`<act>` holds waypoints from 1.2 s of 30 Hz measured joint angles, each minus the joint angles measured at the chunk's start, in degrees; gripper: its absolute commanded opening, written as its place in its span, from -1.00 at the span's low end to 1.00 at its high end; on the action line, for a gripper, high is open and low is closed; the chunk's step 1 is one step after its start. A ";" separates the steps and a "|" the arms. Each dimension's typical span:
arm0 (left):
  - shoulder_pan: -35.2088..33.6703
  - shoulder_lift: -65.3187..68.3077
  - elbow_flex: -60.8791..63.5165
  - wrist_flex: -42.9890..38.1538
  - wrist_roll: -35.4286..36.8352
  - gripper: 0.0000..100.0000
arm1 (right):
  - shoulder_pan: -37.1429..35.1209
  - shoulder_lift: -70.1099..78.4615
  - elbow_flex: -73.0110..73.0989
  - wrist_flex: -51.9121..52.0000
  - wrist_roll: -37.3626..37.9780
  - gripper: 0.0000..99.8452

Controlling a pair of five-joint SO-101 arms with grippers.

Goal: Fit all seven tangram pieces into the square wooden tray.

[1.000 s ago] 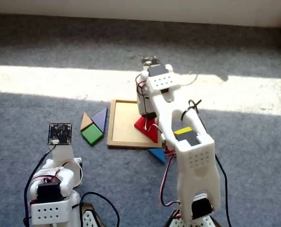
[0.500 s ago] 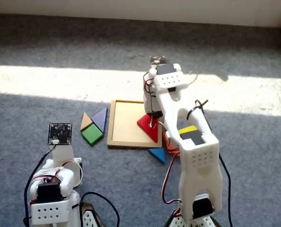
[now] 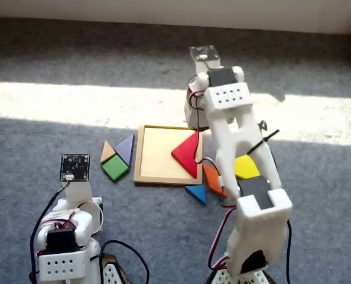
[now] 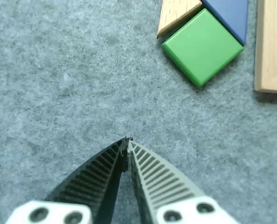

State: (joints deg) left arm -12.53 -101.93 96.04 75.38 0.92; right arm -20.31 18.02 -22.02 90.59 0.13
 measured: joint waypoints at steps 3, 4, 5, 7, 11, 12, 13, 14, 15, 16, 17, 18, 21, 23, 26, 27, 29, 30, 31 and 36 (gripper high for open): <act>0.00 0.00 0.00 0.00 0.00 -0.99 | 0.09 -4.13 3.52 0.97 2.29 -0.99; 0.00 0.00 0.00 0.00 0.00 -0.99 | 0.26 -5.45 5.10 1.14 3.52 -0.99; 0.00 0.00 0.00 0.00 0.00 -0.99 | 0.44 -6.77 6.77 1.14 4.92 -0.99; 0.00 0.00 0.00 0.00 0.00 -0.99 | 0.53 -9.41 10.29 1.14 7.74 -0.99; 0.00 0.00 0.00 0.00 0.00 -0.99 | 0.97 -15.12 18.64 1.14 13.36 -0.99; 0.00 0.00 0.00 0.00 0.00 -0.99 | 1.32 -16.26 20.57 1.14 14.95 -0.99; 0.00 0.00 0.00 0.00 0.00 -0.99 | 1.85 -17.41 22.77 1.14 16.88 -0.99; 0.00 0.00 0.00 0.00 0.00 -0.99 | 2.64 -18.46 24.88 0.88 19.08 -0.99; 0.00 0.00 0.00 0.00 0.00 -0.99 | 3.60 -19.43 26.73 0.18 21.45 -0.99; 0.00 0.00 0.00 0.00 0.00 -0.99 | 4.66 -20.40 28.48 -0.70 23.91 -0.99; 0.00 0.00 0.00 0.00 0.00 -0.99 | 5.89 -21.19 30.42 -2.11 26.20 -0.99; 0.00 0.00 0.00 0.00 0.00 -0.99 | 6.86 -21.89 32.09 -3.60 28.40 -0.99; 0.00 0.00 0.00 0.00 0.00 -0.99 | 9.49 -22.59 36.66 -8.09 34.29 -0.97; 0.00 0.00 0.00 0.00 0.00 -0.99 | 11.25 -22.68 38.95 -10.29 37.54 -0.87; 0.00 0.00 0.00 0.00 0.00 -0.99 | 13.27 -22.68 41.23 -11.60 41.49 -0.54; 0.00 0.00 0.00 0.00 0.00 -0.99 | 13.89 -22.68 41.58 -11.69 42.81 -0.43; 0.00 0.00 0.00 0.00 0.00 -0.99 | 15.03 -22.68 41.85 -11.87 43.87 -0.24; 0.00 0.00 0.00 0.00 0.00 -0.99 | 15.47 -22.68 41.85 -12.04 44.31 -0.19; 0.00 0.00 0.00 0.00 0.00 -0.99 | 15.74 -22.68 41.85 -12.04 44.57 -0.18; 0.00 0.00 0.00 0.00 0.00 -0.99 | 15.47 -21.89 41.85 -14.15 44.75 -0.18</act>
State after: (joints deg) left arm -12.53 -101.93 96.04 75.38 0.92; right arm -4.84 -3.87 19.82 76.44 44.88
